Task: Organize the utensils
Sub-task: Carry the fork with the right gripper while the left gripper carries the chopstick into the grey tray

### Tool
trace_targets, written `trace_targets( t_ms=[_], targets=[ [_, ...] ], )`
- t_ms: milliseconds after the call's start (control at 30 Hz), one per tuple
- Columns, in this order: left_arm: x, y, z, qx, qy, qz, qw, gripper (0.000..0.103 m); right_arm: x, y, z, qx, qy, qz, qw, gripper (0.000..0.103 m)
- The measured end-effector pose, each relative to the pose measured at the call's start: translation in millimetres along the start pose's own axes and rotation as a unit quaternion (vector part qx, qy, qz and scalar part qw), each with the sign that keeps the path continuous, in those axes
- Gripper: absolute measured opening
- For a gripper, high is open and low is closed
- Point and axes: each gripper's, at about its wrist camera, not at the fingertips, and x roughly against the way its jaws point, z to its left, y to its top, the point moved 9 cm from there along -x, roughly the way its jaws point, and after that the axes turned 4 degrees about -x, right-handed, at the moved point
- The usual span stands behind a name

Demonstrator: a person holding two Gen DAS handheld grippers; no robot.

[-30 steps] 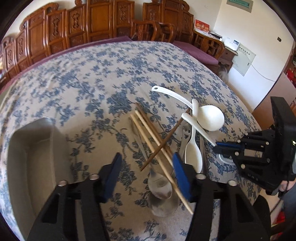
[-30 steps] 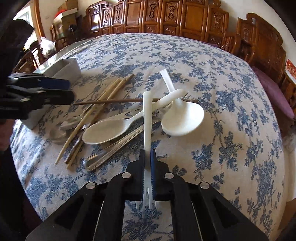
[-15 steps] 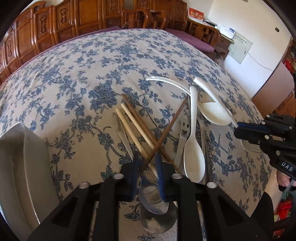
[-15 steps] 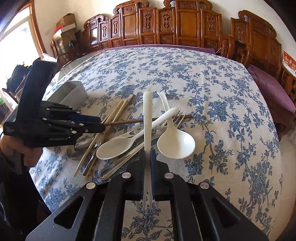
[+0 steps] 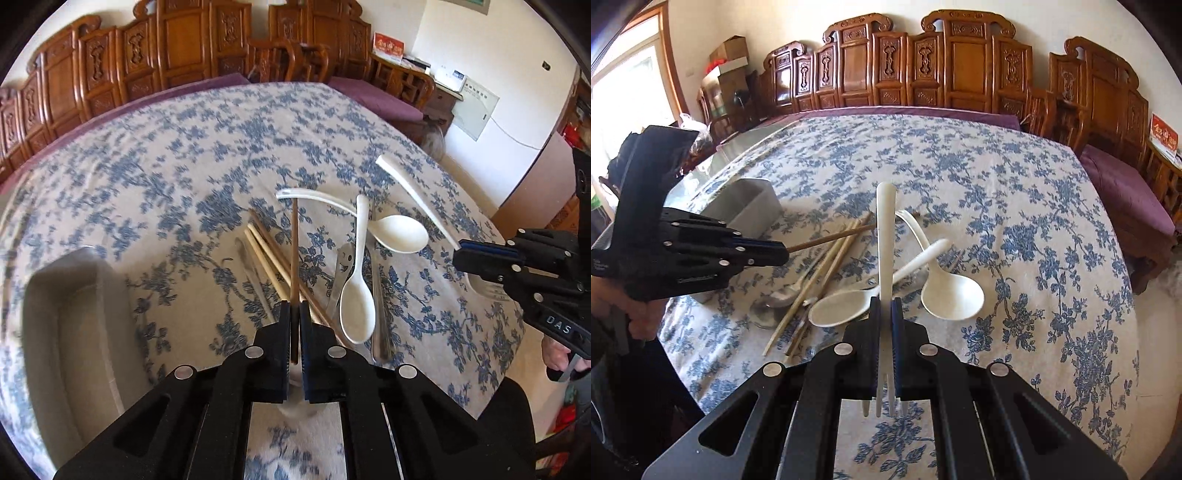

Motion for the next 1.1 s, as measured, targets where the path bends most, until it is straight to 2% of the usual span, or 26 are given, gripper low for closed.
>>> trace_targets(
  t_ms=[600,767,1100],
  targets=[
    [98,-17,43,0.026,0.059,-0.078,0.9949,0.003,8,5,46,0.018,0.003,-0.008,1.0,0.007],
    [118,-32,63,0.034,0.078,-0.093,0.992,0.003,10,9,65,0.023,0.011,-0.014,1.0,0.007],
    [144,-64,103,0.071,0.086,-0.106,0.9881,0.003,6,27,105,0.011,0.027,-0.021,0.999,0.007]
  ],
)
